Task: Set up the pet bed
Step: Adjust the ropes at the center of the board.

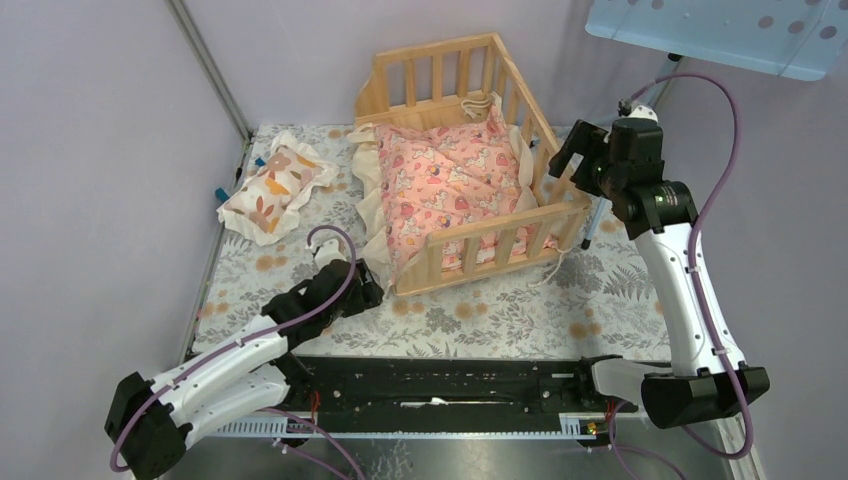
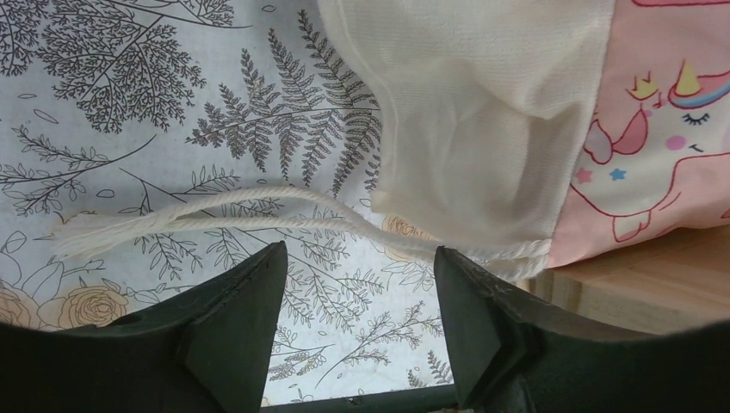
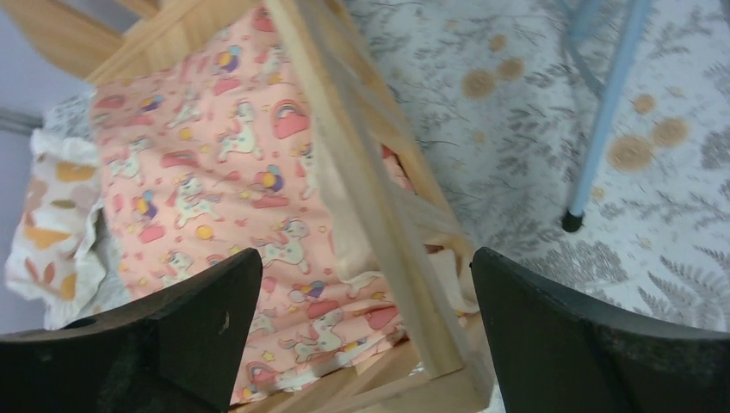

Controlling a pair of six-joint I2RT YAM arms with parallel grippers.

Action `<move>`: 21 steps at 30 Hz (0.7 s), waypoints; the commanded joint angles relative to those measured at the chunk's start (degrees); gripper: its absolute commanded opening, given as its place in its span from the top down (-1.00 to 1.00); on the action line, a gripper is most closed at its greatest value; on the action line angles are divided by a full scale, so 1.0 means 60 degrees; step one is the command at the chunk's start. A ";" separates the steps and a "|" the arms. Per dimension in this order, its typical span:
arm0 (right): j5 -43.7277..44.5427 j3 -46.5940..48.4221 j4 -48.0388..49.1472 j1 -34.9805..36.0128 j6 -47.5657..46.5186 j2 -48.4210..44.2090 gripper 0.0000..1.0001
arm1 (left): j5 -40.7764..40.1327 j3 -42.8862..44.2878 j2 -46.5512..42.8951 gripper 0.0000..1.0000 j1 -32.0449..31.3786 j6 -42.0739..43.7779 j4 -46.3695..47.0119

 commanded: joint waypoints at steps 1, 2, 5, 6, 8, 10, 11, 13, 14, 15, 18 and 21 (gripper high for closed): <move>0.2035 0.0271 -0.0797 0.0047 0.1430 0.0130 -0.99 | -0.0126 0.0183 0.0061 -0.37 0.0053 -0.0219 -0.0106; 0.2522 0.0230 -0.0796 0.0047 0.1818 0.0073 -0.99 | -0.0149 0.0184 0.0034 -0.38 0.0056 -0.0230 -0.0137; 0.3469 0.0115 -0.0814 0.0048 0.2541 -0.0092 -0.99 | -0.0142 0.0197 -0.0037 -0.41 0.0053 -0.0231 -0.0154; 0.3677 0.0221 -0.0915 0.0047 0.2556 -0.0083 -0.99 | -0.0129 0.0209 -0.0026 -0.41 0.0053 -0.0222 -0.0150; 0.3743 0.0429 -0.1046 0.0055 0.2323 -0.0037 -0.99 | -0.0074 0.0238 0.0041 -0.42 0.0053 -0.0194 -0.0154; 0.3428 0.0519 -0.0971 0.0053 0.2010 0.0029 -0.99 | 0.0026 0.0291 0.0152 -0.42 0.0053 -0.0153 -0.0143; 0.2952 0.0592 -0.0900 0.0055 0.1625 0.0086 -0.99 | 0.0044 0.0320 0.0210 -0.42 0.0053 -0.0124 -0.0145; 0.2337 0.0883 -0.0989 0.0048 0.1266 0.0374 -0.99 | 0.0045 0.0353 0.0275 -0.43 0.0053 -0.0127 -0.0209; 0.2226 0.0985 -0.0959 0.0047 0.1094 0.0449 -0.99 | 0.0017 0.0359 0.0264 -0.43 0.0053 -0.0128 -0.0232; 0.2029 0.1006 -0.0787 0.0047 0.0529 0.0433 -0.99 | -0.0034 0.0381 0.0238 -0.44 0.0055 -0.0153 -0.0276; 0.2091 0.0476 -0.0102 0.0050 -0.0147 -0.0169 -0.99 | -0.0165 0.0418 0.0037 -0.46 0.0053 -0.0065 -0.0312; 0.1838 -0.0045 0.0557 0.0054 -0.0339 -0.0798 -0.99 | -0.0243 0.0341 -0.0307 -0.42 0.0055 0.0265 -0.0010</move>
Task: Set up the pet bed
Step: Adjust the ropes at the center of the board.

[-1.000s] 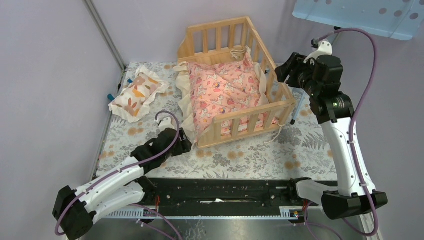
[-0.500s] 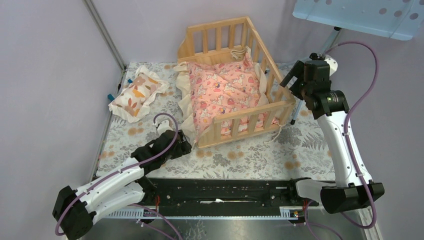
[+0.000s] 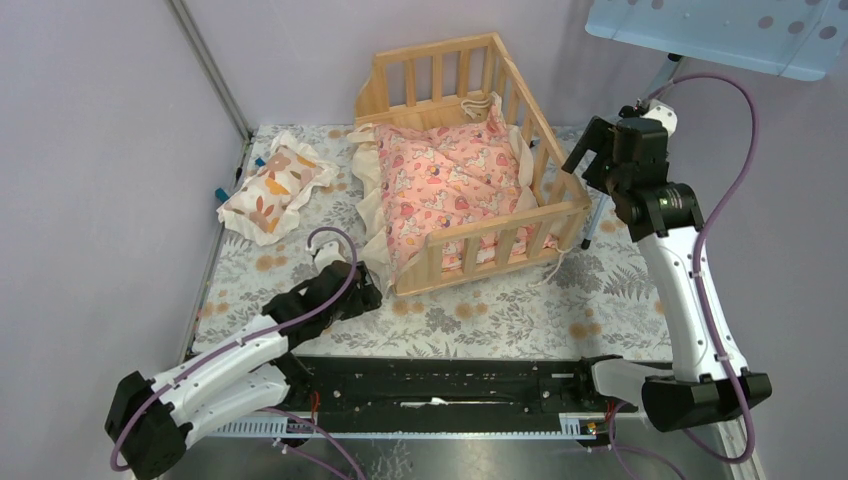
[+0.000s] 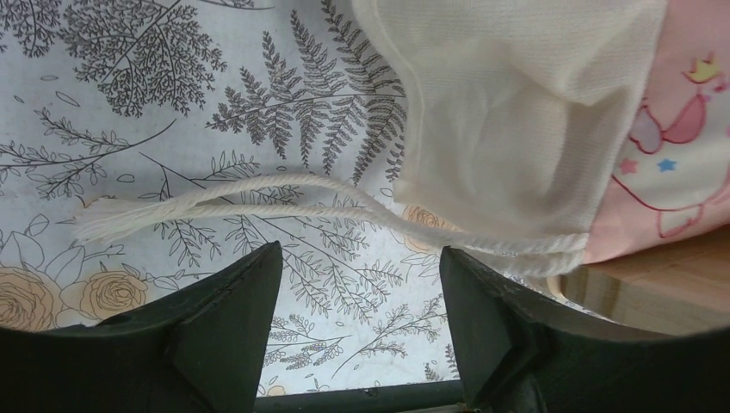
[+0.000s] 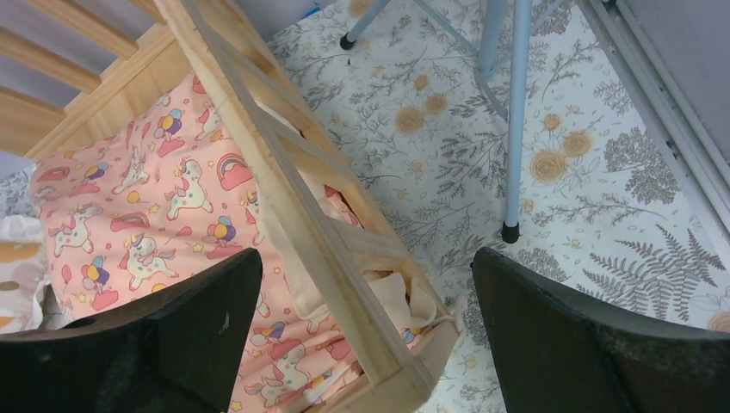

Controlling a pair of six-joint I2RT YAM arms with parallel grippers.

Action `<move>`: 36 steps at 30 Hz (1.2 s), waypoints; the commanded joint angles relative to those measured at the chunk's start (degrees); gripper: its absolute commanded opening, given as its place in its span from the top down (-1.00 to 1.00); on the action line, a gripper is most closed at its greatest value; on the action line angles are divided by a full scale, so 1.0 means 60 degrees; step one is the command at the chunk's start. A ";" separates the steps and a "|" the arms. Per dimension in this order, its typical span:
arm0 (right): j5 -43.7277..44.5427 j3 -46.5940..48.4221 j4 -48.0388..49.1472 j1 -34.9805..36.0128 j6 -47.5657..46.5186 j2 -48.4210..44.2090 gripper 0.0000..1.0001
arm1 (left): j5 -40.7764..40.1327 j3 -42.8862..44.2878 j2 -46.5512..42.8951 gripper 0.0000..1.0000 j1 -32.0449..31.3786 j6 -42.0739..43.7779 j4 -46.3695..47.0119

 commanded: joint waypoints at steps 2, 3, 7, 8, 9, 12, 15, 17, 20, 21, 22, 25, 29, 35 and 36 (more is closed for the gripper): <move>-0.0631 -0.0461 0.1166 0.0058 -0.0907 -0.1060 -0.99 | -0.0300 0.0225 -0.0598 -0.32 0.0053 0.0625 0.0668; -0.0762 -0.0435 0.1131 0.0048 -0.0964 -0.1058 -0.99 | -0.0420 0.0190 -0.0627 -0.29 0.0053 0.0690 0.0718; -0.1065 -0.0441 0.0994 0.0050 -0.1039 -0.0934 -0.99 | -0.0209 -0.0100 -0.0648 -0.26 0.0053 0.1192 0.1391; -0.1163 -0.0534 0.1041 0.0047 -0.1042 -0.0931 -0.99 | -0.0062 -0.0189 -0.0664 -0.26 0.0053 0.1323 0.1594; -0.1272 -0.0609 0.1096 0.0047 -0.1045 -0.0936 -0.99 | 0.0115 -0.0277 -0.0681 -0.27 0.0053 0.1461 0.1845; -0.1636 -0.0844 0.1327 0.0047 -0.1074 -0.1016 -0.99 | 0.0734 -0.0601 -0.0744 -0.32 0.0053 0.1812 0.2467; -0.1982 -0.0981 0.1513 0.0047 -0.1115 -0.1060 -0.99 | 0.1027 -0.0965 -0.0710 -0.34 0.0053 0.1914 0.2885; -0.2061 -0.0983 0.1529 0.0055 -0.1142 -0.1048 -0.99 | 0.1101 -0.1023 -0.0502 -0.34 0.0053 0.2037 0.3077; -0.2083 -0.0946 0.1492 0.0047 -0.1186 -0.0999 -0.99 | 0.0989 -0.0896 -0.0019 -0.33 0.0053 0.2154 0.3008; -0.2105 -0.0928 0.1471 0.0047 -0.1207 -0.0981 -0.99 | 0.0959 -0.0871 0.0151 -0.31 0.0053 0.2169 0.2997; -0.2122 -0.0937 0.1474 0.0048 -0.1203 -0.0977 -0.99 | 0.0933 -0.0862 0.0276 -0.27 0.0053 0.2170 0.2998; -0.2151 -0.0972 0.1482 0.0047 -0.1228 -0.0963 -0.99 | 0.1014 -0.0797 0.0602 -0.07 0.0055 0.2368 0.3054; -0.2242 -0.1016 0.1492 0.0047 -0.1218 -0.0947 -0.99 | 0.0925 -0.0587 0.0546 0.03 0.0043 0.2459 0.2514; -0.2397 -0.1193 0.1631 0.0047 -0.1199 -0.0981 -0.99 | 0.0596 -0.0474 -0.0384 0.02 -0.0030 0.2222 0.1659; -0.2454 -0.1245 0.1673 0.0047 -0.1194 -0.0993 -0.99 | 0.0655 -0.0524 -0.0437 0.02 -0.0046 0.2358 0.1776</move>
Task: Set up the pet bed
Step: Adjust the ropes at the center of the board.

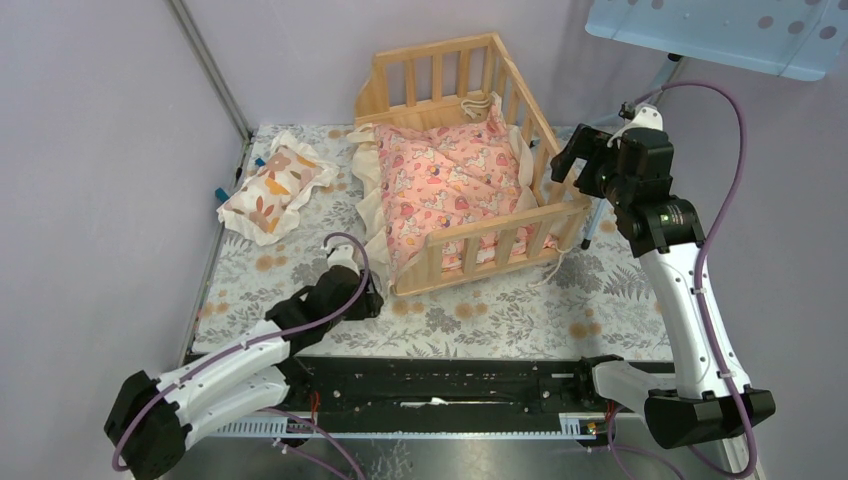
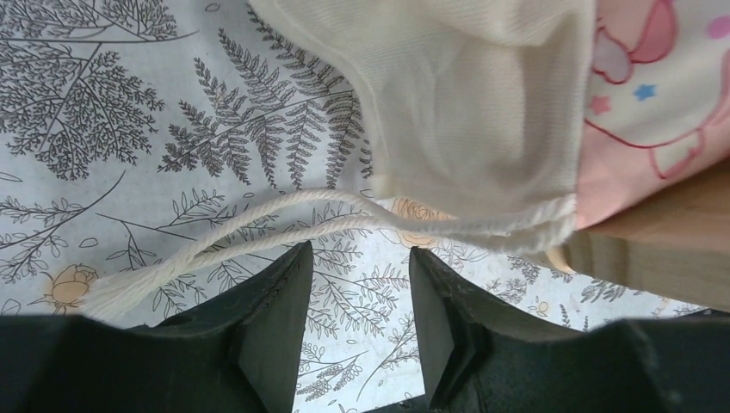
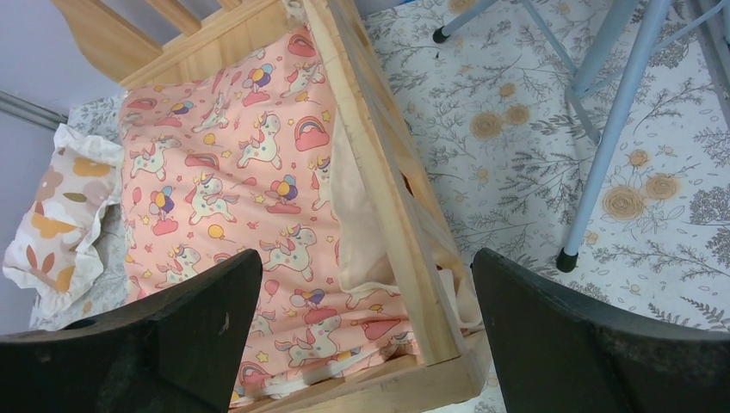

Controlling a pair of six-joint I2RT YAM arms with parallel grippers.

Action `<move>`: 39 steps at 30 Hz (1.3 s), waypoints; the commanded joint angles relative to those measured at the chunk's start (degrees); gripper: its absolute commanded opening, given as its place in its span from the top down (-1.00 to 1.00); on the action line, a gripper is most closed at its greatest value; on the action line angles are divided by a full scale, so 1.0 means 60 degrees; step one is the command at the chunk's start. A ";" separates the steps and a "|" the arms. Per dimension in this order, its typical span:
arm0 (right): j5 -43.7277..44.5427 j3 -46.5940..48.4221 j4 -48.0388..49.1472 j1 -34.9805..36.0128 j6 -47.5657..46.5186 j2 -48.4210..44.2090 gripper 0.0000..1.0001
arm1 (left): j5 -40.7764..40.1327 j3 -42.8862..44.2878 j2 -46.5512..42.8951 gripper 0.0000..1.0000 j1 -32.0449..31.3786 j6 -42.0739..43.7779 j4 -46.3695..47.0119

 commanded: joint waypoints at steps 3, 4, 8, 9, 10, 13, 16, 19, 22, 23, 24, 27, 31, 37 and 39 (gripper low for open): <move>-0.0483 -0.0300 0.0512 0.0047 -0.0149 -0.0093 -0.99 | 0.0525 0.0258 -0.0209 -0.02 -0.0179 0.0830 0.0689; -0.0520 -0.0308 0.0505 0.0054 -0.0151 -0.0092 -0.99 | 0.0518 0.0294 -0.0012 -0.03 -0.0315 0.0951 0.0801; -0.0583 -0.0349 0.0501 0.0047 -0.0200 -0.0123 -0.99 | -0.0318 0.0523 0.0866 -0.13 -0.0948 0.1363 0.1122; -0.0588 -0.0373 0.0520 0.0050 -0.0196 -0.0136 -0.99 | -0.0499 0.0578 0.1068 -0.16 -0.1010 0.1462 0.1252; -0.0588 -0.0381 0.0541 0.0051 -0.0197 -0.0142 -0.99 | -0.0667 0.0640 0.1283 -0.18 -0.1025 0.1524 0.1366; -0.0588 -0.0368 0.0519 0.0058 -0.0245 -0.0140 -0.99 | -0.1221 0.0822 0.1786 -0.20 -0.1038 0.1650 0.1528; -0.0588 -0.0369 0.0515 0.0050 -0.0273 -0.0169 -0.99 | -0.1614 0.0918 0.1967 -0.21 -0.1042 0.1686 0.1646; -0.0588 -0.0401 0.0513 0.0047 -0.0282 -0.0181 -0.99 | -0.1951 0.0937 0.2171 -0.21 -0.1040 0.1752 0.1834; -0.0589 -0.0424 0.0520 0.0048 -0.0296 -0.0213 -0.99 | -0.1716 0.1051 0.2449 -0.11 -0.1036 0.1942 0.2059; -0.0596 -0.0426 0.0517 0.0049 -0.0307 -0.0214 -0.99 | -0.1498 0.1098 0.2520 -0.03 -0.1040 0.1981 0.2087; -0.0589 -0.0426 0.0519 0.0054 -0.0317 -0.0215 -0.99 | -0.1302 0.1124 0.2549 0.04 -0.1042 0.2014 0.2118; -0.0588 -0.0437 0.0499 0.0047 -0.0340 -0.0263 -0.99 | -0.0960 0.1025 0.2376 0.32 -0.1042 0.1983 0.2138; -0.0588 -0.0444 0.0511 0.0047 -0.0354 -0.0302 -0.99 | -0.0578 0.1013 0.1674 0.74 -0.1035 0.2024 0.1890; -0.0589 -0.0535 0.0604 0.0051 -0.0174 -0.0465 -0.99 | -0.0082 0.1936 0.1257 1.00 -0.1028 0.2102 0.0535; -0.0589 -0.0739 0.0790 0.0047 -0.0101 -0.0644 -0.99 | -0.0018 0.2333 0.1275 1.00 -0.1020 0.2089 -0.0067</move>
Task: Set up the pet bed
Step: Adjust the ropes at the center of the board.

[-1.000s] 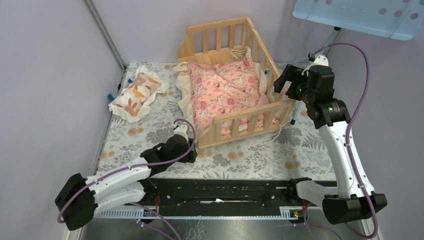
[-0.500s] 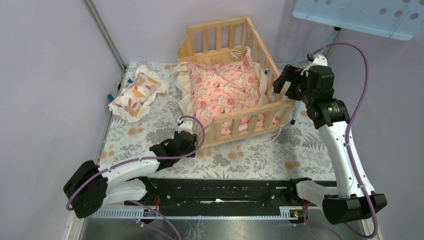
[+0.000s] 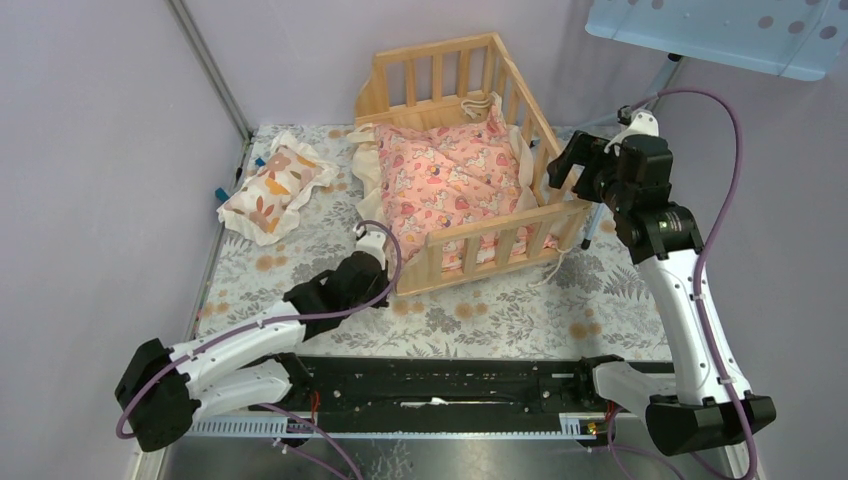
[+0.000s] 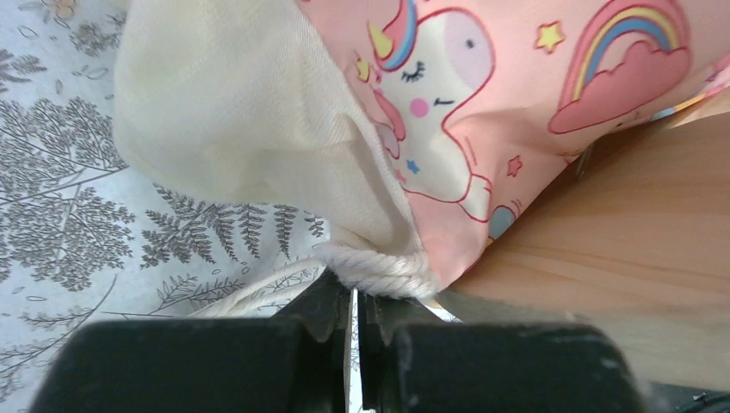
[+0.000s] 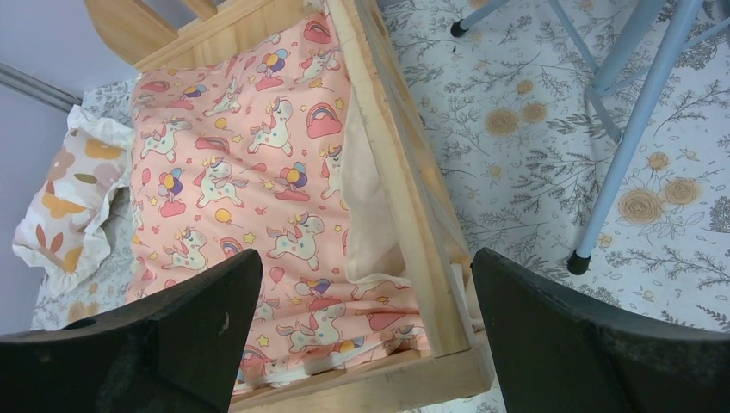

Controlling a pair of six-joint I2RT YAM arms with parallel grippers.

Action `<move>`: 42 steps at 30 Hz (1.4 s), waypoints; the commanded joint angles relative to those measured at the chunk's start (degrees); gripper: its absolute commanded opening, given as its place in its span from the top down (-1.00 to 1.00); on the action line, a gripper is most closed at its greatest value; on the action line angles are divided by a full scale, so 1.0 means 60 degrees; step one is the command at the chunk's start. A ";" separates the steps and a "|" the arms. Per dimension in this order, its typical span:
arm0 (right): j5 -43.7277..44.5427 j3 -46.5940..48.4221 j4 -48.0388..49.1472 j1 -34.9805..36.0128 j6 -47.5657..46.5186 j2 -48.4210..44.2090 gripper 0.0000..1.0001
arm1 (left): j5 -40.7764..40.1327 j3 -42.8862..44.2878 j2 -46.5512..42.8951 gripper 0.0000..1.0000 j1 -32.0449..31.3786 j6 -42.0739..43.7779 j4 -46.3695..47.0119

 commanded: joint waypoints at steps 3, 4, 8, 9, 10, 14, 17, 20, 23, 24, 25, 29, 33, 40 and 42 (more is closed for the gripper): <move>-0.0100 -0.0562 0.0846 0.0054 0.0043 -0.0773 -0.98 | 0.0404 0.1375 -0.0204 1.00 -0.0011 0.0004 -0.1535; -0.0100 -0.0601 0.0890 0.0047 0.0038 -0.0853 -0.98 | 0.0348 0.1441 -0.0217 0.89 0.0000 -0.0124 -0.1749; -0.0353 -0.0487 0.0797 0.0058 -0.0028 -0.0808 -0.99 | 0.0029 0.1630 -0.0189 0.13 0.0013 -0.1082 -0.2809; -0.0408 -0.0474 0.0758 0.0050 -0.0034 -0.0767 -0.99 | -0.0037 0.1648 -0.0224 0.10 0.0005 -0.1386 -0.3071; -0.0441 -0.0463 0.0735 0.0047 -0.0036 -0.0717 -0.99 | -0.0150 0.1651 -0.0254 0.08 0.0004 -0.1706 -0.3327; -0.0571 -0.0549 0.0768 0.0047 0.0004 -0.0652 -0.99 | -0.0511 0.1434 -0.0540 0.12 0.0003 -0.2904 -0.3818; -0.0679 -0.0596 0.0856 0.0047 0.0045 -0.0608 -0.99 | -0.0387 0.1011 -0.0861 0.24 0.0004 -0.3096 -0.3266; -0.0715 -0.0578 0.0830 0.0050 -0.0005 -0.0577 -0.99 | -0.0070 0.0376 -0.1220 0.45 0.0005 -0.3013 -0.2266; -0.0703 -0.0579 0.0791 0.0056 -0.0061 -0.0572 -0.99 | 0.0119 -0.0169 -0.1279 0.53 0.0003 -0.3042 -0.1549; -0.0714 -0.0579 0.0796 0.0048 -0.0069 -0.0579 -0.99 | 0.0148 -0.0254 -0.1179 0.54 0.0003 -0.3087 -0.1438; -0.0715 -0.0581 0.0794 0.0047 -0.0079 -0.0574 -0.99 | 0.0230 -0.0310 -0.1034 0.55 0.0011 -0.3090 -0.1327; -0.0779 -0.0604 0.0832 0.0048 -0.0076 -0.0567 -0.99 | 0.1054 -0.0534 -0.0364 0.57 -0.0024 -0.2611 -0.0618; -0.0923 -0.0667 0.0876 0.0047 -0.0039 -0.0530 -0.99 | 0.1162 -0.0761 -0.0199 0.49 -0.0253 -0.2239 -0.0060; -0.1050 -0.0739 0.0963 0.0051 -0.0049 -0.0524 -0.99 | 0.0620 -0.1191 -0.0193 0.26 -0.0598 -0.1775 0.0696; -0.1074 -0.0751 0.0978 0.0052 -0.0037 -0.0533 -0.99 | 0.0534 -0.1234 -0.0043 0.25 -0.0674 -0.1641 0.0974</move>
